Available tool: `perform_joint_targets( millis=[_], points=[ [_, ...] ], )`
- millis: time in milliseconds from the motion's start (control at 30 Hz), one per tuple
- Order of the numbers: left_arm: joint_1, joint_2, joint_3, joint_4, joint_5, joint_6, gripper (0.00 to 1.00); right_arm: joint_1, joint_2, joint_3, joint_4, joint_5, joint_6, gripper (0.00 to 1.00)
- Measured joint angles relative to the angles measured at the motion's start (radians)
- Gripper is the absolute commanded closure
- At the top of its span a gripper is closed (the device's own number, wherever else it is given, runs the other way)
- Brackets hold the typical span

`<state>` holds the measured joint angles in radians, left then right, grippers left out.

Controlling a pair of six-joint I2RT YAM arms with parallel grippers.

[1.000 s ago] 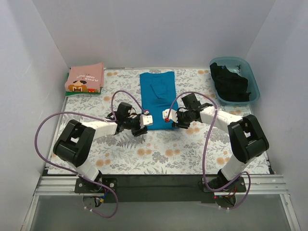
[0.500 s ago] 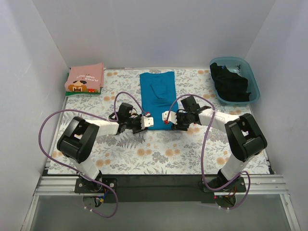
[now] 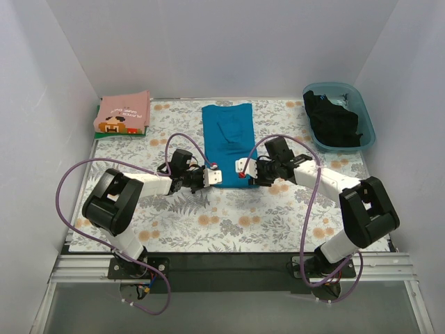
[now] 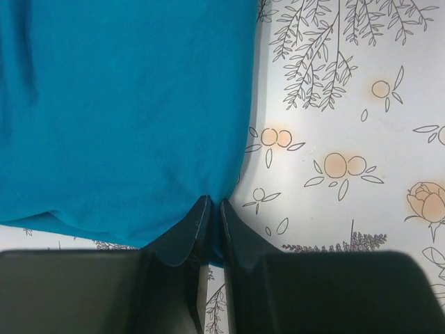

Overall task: Fold and stack the t-shirts
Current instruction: Fold the tshirt

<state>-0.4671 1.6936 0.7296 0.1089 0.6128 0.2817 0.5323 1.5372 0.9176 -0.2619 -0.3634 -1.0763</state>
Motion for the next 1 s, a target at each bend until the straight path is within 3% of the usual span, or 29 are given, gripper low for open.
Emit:
perform_joint_targets(
  millis=[433, 567, 700, 1000],
  points=[
    [0.0, 0.0, 0.001, -0.004, 0.0, 0.0, 0.93, 0.04, 0.09, -0.063, 0.076, 0.029, 0.004, 0.56],
    [0.0, -0.003, 0.001, -0.009, 0.0, 0.0, 0.93, 0.04, 0.102, -0.063, 0.117, 0.051, 0.007, 0.67],
    [0.0, -0.006, 0.001, -0.018, -0.001, 0.001, 0.94, 0.042, 0.115, -0.063, 0.137, 0.076, 0.013, 0.99],
    [0.0, -0.031, 0.004, -0.07, 0.001, -0.001, 1.0, 0.044, 0.1, -0.062, 0.118, 0.091, 0.053, 0.99]
  ],
)
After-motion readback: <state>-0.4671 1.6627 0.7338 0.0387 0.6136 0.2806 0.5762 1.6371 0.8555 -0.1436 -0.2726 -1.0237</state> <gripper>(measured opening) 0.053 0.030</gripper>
